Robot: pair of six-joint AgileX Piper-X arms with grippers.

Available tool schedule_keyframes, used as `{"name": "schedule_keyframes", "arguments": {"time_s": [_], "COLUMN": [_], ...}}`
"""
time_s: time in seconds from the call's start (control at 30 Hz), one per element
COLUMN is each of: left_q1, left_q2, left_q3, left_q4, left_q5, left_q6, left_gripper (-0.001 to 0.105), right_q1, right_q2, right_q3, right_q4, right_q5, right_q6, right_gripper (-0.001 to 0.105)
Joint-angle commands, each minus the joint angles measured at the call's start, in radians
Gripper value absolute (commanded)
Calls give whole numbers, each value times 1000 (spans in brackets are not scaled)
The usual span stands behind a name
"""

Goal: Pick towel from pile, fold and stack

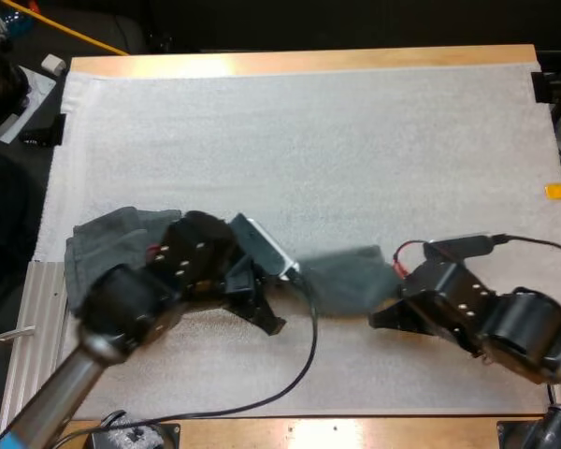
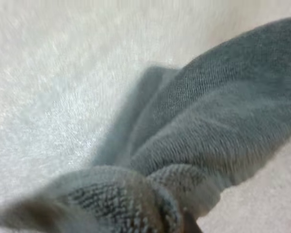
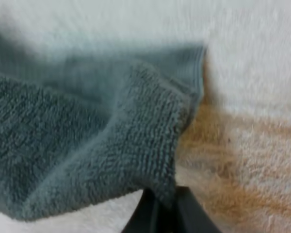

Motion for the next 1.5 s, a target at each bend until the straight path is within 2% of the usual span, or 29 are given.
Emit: {"name": "schedule_keyframes", "arguments": {"time_s": [0.0, 0.23, 0.3, 0.4, 0.57, 0.73, 0.9, 1.07, 1.17, 1.3, 1.47], "left_q1": [-6, -9, -12, -13, -13, -8, 44, 152, 148, 249, 322], "left_q2": [-44, -66, -65, -71, -61, -26, 59, 186, 179, 292, 410], "left_q3": [-88, -231, -210, -205, -174, -68, -10, -11, -9, -8, -8], "left_q4": [99, 256, 236, 273, 285, 156, -21, -149, -144, -258, -378], "left_q5": [-11, -28, -15, -18, -70, -127, -137, -94, -97, -32, 41], "left_q6": [-10, -22, -27, -32, 0, 43, 63, 78, 81, 93, 84], "left_gripper": [0, 0, 0, 0, 0, 0, 0, 0, 0, 0, 0], "right_q1": [7, 8, 5, 11, 13, -9, -145, -317, -304, -434, -518], "right_q2": [-39, -54, -54, -60, -47, -7, 74, 171, 174, 275, 372], "right_q3": [-77, -208, -191, -195, -175, -71, 8, 26, 18, 18, 18], "right_q4": [79, 214, 184, 202, 224, 152, -14, -172, -161, -279, -369], "right_q5": [17, -47, -34, -75, -92, -43, -57, -188, -149, -231, -299], "right_q6": [-7, -24, -7, 2, 0, -5, -42, -74, -69, -71, -55], "right_gripper": [0, 0, 0, 0, 0, 0, 0, 0, 0, 0, 0]}}
